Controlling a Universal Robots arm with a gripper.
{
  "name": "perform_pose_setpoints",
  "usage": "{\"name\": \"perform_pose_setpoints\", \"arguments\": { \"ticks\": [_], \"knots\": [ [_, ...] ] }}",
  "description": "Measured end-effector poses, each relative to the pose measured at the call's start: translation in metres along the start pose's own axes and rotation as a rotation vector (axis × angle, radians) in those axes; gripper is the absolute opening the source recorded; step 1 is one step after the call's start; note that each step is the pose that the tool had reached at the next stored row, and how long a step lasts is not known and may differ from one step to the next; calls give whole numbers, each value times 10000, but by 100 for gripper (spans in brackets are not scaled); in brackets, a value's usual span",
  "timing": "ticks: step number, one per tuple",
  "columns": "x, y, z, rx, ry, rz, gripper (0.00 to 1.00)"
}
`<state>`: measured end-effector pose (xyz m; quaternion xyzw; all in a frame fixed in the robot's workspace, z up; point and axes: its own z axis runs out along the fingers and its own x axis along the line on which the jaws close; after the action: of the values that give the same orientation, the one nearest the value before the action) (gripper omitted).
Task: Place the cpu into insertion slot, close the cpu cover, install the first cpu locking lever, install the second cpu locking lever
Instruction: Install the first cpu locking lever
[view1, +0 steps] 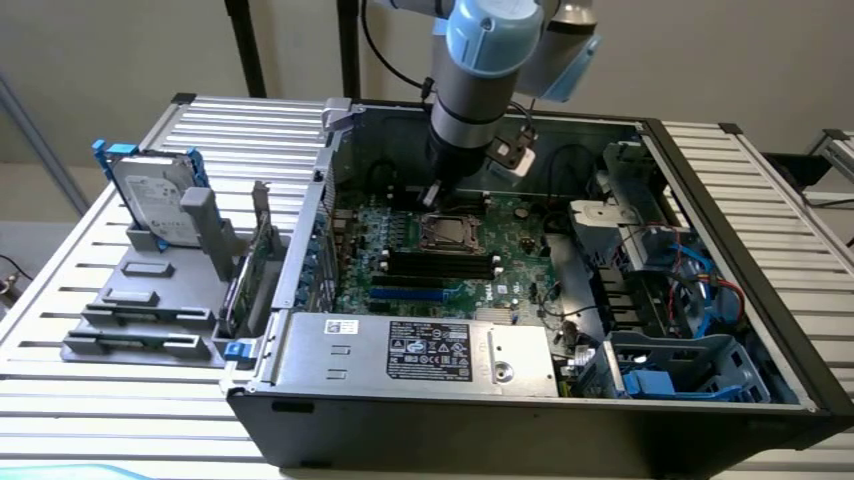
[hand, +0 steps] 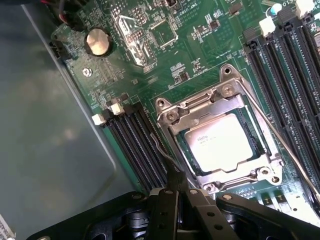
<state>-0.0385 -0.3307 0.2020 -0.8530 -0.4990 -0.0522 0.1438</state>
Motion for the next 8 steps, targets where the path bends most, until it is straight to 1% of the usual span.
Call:
{"name": "perform_pose_setpoints", "arguments": {
  "ticks": [5, 6, 8],
  "knots": [
    [-6, -3, 13, -90, 70, 389, 11],
    [-6, -3, 14, -98, 76, 454, 11],
    [-3, -3, 17, -94, 73, 553, 11]
  ]
}}
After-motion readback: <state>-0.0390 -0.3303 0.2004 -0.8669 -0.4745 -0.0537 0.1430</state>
